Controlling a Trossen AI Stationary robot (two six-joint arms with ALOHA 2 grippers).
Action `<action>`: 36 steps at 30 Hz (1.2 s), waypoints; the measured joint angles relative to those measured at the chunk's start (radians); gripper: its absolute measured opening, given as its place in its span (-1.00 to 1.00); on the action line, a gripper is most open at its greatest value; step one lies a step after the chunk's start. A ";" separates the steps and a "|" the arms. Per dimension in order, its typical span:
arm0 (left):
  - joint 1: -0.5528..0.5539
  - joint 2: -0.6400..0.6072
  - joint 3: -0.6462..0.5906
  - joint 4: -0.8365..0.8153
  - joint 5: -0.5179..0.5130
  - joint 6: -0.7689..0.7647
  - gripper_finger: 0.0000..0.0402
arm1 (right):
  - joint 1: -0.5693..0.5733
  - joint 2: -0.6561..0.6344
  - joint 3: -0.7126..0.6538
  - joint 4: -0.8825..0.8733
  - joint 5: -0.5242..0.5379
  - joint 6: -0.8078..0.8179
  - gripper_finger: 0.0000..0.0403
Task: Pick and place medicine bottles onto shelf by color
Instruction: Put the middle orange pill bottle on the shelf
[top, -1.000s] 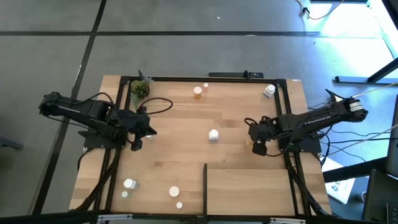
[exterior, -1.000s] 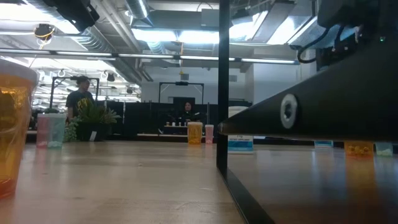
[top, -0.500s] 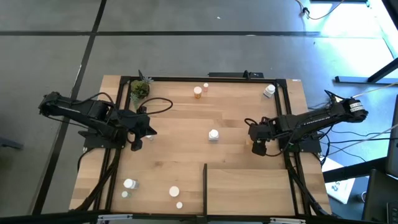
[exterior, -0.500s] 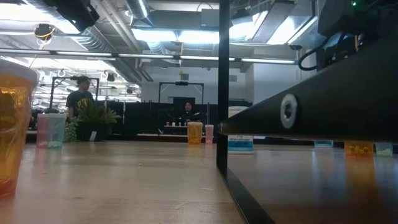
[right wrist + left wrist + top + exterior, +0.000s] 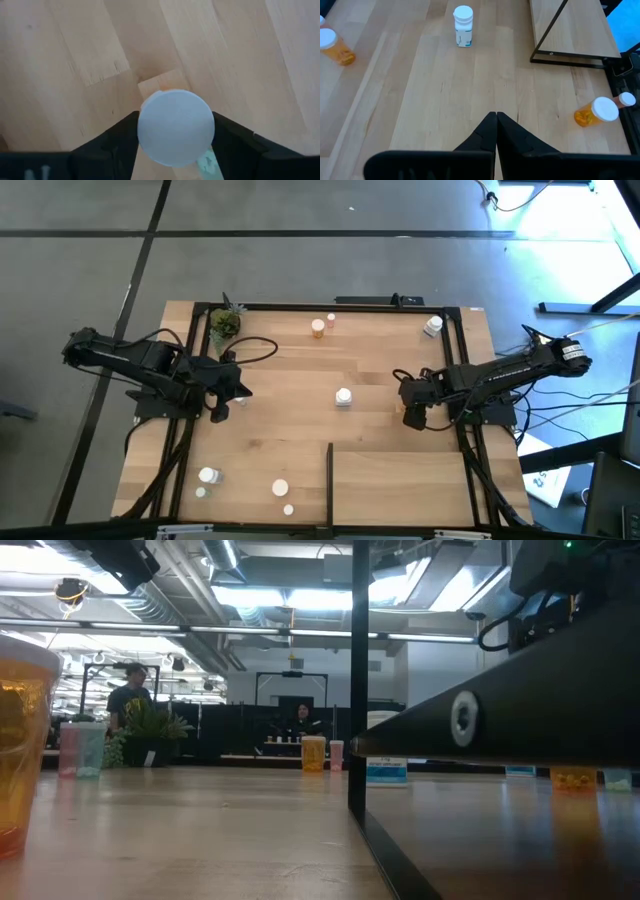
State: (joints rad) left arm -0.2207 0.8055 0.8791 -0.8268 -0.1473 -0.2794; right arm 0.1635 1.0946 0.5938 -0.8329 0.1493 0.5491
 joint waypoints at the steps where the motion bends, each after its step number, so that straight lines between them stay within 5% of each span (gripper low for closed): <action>1: 0.000 0.000 0.000 0.000 0.000 0.000 -1.00 | 0.000 0.000 0.000 0.000 0.000 0.002 0.06; 17: 0.000 0.000 0.000 0.000 0.000 0.000 -1.00 | 0.000 0.000 0.016 -0.003 0.019 0.020 0.08; 36: 0.000 0.000 0.000 0.005 0.000 0.107 -1.00 | 0.098 0.000 0.280 -0.234 0.060 0.030 0.08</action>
State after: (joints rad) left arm -0.2211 0.8055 0.8787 -0.8217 -0.1474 -0.1726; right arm 0.2615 1.0950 0.8735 -1.0664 0.2092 0.5786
